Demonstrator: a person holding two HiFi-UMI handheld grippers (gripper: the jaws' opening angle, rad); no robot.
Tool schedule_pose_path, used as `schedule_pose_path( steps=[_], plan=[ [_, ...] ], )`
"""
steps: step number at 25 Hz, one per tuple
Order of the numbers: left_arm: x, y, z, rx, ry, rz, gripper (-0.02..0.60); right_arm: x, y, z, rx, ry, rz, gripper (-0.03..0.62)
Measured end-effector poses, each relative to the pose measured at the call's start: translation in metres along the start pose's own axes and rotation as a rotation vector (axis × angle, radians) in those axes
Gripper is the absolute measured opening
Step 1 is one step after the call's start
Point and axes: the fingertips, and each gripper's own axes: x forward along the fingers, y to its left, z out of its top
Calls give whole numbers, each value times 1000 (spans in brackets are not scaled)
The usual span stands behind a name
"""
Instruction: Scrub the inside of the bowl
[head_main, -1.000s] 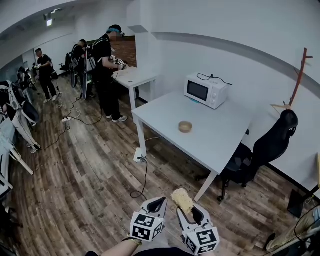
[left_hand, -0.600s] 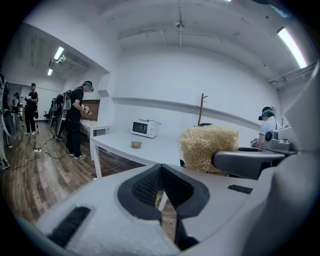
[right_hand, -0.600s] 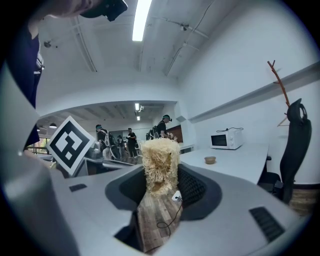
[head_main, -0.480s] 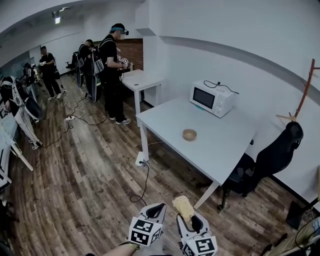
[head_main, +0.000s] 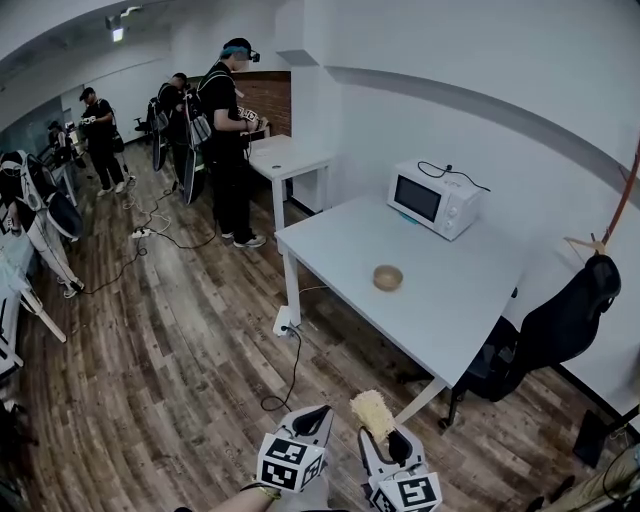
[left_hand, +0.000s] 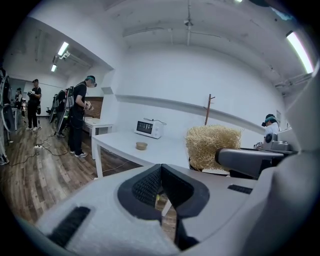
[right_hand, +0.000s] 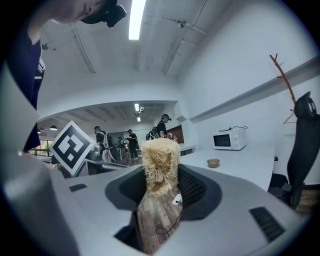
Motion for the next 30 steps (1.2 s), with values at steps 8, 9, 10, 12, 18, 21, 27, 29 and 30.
schedule_pose_path(
  steps=[8,9,10,12,18,21,27,29,30],
  plan=[
    [53,46,25,-20,-4,-5,20,64,-31,9,5,-9,-6,179],
    [60,53,28,-26,-4,-6,20,74,-34,11,3,-7,-7,179],
    [67,59,33,-31,-3,-8,20,84,-38,13,4,-4,-9,179],
    [81,69,43,-35,-1,-15,20,102,-47,20,10,-4,-15,179],
    [119,107,77,-30,-8,-29,20,158,-68,37,17,0,-22,179],
    [138,126,89,-28,-6,-37,20,183,-77,43,17,4,-26,179],
    [174,164,108,-15,-11,-55,20,230,-92,50,10,9,-57,179],
    [184,176,109,-17,-9,-64,20,243,-96,51,5,13,-66,179],
    [189,181,110,-19,-5,-68,20,249,-99,51,3,15,-71,179]
  ],
)
